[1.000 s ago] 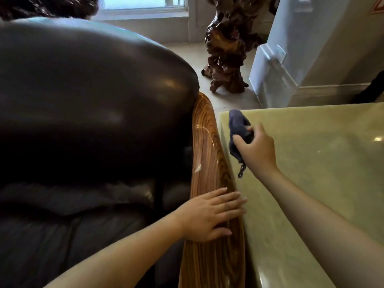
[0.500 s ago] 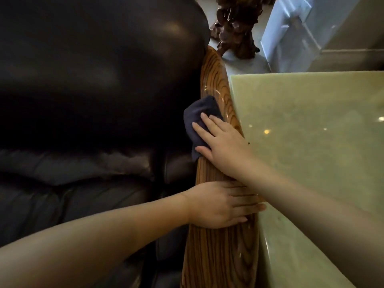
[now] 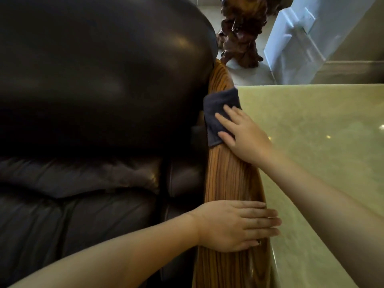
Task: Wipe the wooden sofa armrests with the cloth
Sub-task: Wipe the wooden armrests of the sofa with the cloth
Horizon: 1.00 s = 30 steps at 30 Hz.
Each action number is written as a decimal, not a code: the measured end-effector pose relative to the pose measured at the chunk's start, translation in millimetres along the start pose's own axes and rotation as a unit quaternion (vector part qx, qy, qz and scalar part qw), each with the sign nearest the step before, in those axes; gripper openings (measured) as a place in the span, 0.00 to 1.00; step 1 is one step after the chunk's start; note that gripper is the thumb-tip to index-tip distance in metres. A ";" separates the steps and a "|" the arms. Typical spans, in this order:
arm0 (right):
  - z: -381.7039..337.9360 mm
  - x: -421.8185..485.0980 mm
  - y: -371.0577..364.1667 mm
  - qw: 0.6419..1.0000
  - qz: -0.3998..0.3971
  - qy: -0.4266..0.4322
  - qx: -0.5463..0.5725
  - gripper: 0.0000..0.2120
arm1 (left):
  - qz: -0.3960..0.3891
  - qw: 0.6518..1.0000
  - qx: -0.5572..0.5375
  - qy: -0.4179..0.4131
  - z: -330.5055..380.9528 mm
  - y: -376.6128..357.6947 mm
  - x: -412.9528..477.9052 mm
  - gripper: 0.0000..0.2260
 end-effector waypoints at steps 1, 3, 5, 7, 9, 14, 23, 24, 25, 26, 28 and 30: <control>-6.3 -16.7 1.4 1.000 -0.009 0.023 0.001 0.23 | -0.001 1.000 0.021 0.002 1.0 -1.9 -0.3 0.20; -19.9 -52.4 4.3 0.998 -0.032 0.056 0.008 0.22 | -0.001 0.999 0.048 0.012 3.1 -2.9 -0.6 0.20; -30.2 -84.4 5.8 0.996 -0.057 0.073 0.011 0.22 | 0.006 1.000 0.011 0.020 2.3 1.5 0.0 0.20; -35.7 -103.4 6.3 0.995 -0.064 0.082 0.009 0.22 | 0.012 0.997 -0.068 0.022 -0.7 9.2 0.6 0.18; -36.9 -105.8 4.6 0.995 -0.052 0.089 -0.001 0.21 | 0.008 0.997 -0.074 0.014 -1.7 11.7 -0.1 0.17; -17.5 -34.1 1.2 0.999 -0.037 0.032 0.016 0.25 | -0.018 0.999 0.044 0.004 1.2 -4.7 -0.7 0.20; -9.8 14.0 9.9 0.999 -0.002 -0.004 0.034 0.26 | -0.026 0.999 0.021 -0.001 -1.6 -2.9 -1.3 0.21; -10.7 9.1 11.4 0.999 -0.003 0.005 0.042 0.25 | -0.030 0.999 0.018 -0.001 -1.8 -0.9 -0.8 0.21; -11.9 4.1 13.2 0.999 -0.003 0.015 0.051 0.25 | -0.030 1.000 0.008 0.001 -1.7 1.0 -0.3 0.21; -13.2 -1.4 14.8 0.998 -0.004 0.026 0.060 0.24 | -0.021 1.000 -0.010 0.003 -1.2 3.5 0.4 0.20; -15.9 -13.4 16.7 0.995 -0.014 0.043 0.083 0.24 | 0.021 0.997 -0.071 0.021 -1.5 11.7 -1.5 0.18; -16.9 -22.3 20.1 0.993 -0.040 0.049 0.105 0.24 | 0.110 0.987 -0.077 0.093 -12.8 26.1 -8.0 0.14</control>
Point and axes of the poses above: each hand's wrist, its own x-axis towards the middle knuckle, its own y-axis out of the back of the hand, z = x × y, the point moved 3 cm from there along x, towards the middle knuckle, and after that the axes turned 3 degrees about x, right-handed, at the moved point
